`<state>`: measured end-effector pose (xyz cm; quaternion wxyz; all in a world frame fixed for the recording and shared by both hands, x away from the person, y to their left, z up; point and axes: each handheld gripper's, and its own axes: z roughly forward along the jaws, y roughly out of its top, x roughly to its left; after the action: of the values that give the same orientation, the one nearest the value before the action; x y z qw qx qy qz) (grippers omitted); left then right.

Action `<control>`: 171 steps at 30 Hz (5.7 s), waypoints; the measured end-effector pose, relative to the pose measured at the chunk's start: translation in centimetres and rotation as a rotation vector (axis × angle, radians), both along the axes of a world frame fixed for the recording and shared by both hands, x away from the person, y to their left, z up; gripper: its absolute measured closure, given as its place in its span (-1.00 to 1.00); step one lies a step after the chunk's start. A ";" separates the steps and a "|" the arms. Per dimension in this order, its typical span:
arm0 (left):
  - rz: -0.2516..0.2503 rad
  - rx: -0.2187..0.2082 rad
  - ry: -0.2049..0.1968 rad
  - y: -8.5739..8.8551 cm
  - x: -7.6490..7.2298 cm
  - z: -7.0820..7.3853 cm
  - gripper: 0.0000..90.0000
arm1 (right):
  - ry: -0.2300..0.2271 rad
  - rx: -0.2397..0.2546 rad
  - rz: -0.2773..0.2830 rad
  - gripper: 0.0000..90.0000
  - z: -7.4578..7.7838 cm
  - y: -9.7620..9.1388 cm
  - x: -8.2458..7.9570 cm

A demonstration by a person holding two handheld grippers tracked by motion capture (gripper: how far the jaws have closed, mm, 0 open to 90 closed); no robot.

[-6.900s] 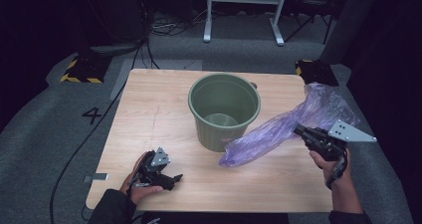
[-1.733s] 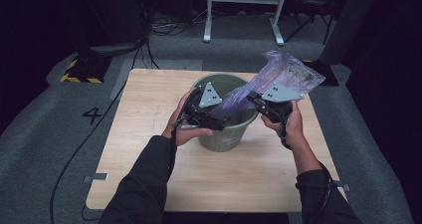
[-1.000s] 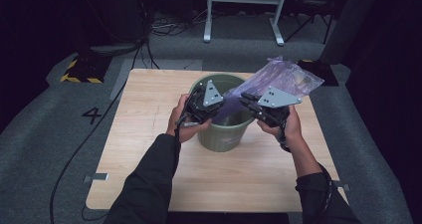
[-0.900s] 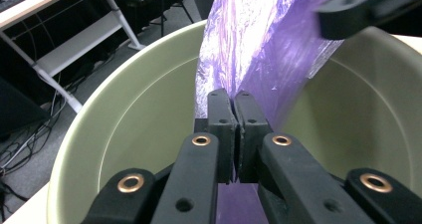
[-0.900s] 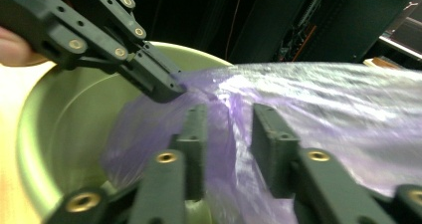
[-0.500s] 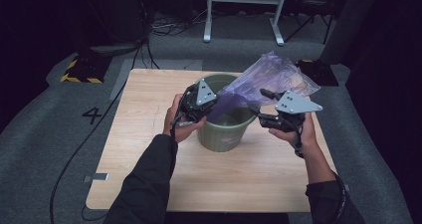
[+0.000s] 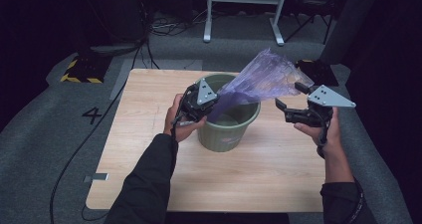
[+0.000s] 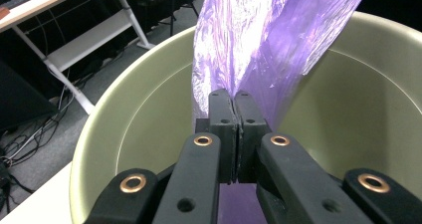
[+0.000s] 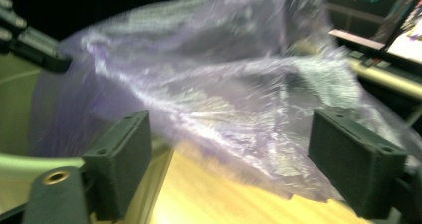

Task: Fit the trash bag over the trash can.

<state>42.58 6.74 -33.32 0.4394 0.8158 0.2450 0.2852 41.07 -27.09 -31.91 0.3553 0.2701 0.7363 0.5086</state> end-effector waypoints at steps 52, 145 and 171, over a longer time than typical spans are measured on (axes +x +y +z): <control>-0.083 0.029 -0.056 -2.6 -2.6 1.2 1.00 | -0.137 -0.129 0.258 0.78 1.3 7.3 -4.4; -0.124 -0.187 0.005 -0.5 -6.1 2.2 0.94 | -0.034 -0.143 0.428 0.46 -3.5 10.4 -7.8; -0.108 -0.221 0.036 2.8 -6.9 0.8 0.97 | -0.147 0.011 0.231 -0.38 -0.9 4.3 -9.6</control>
<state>35.66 9.52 -32.53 0.5370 0.7794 0.2384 0.2173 31.47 -22.76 -32.79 0.3456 0.1475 0.7317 0.5687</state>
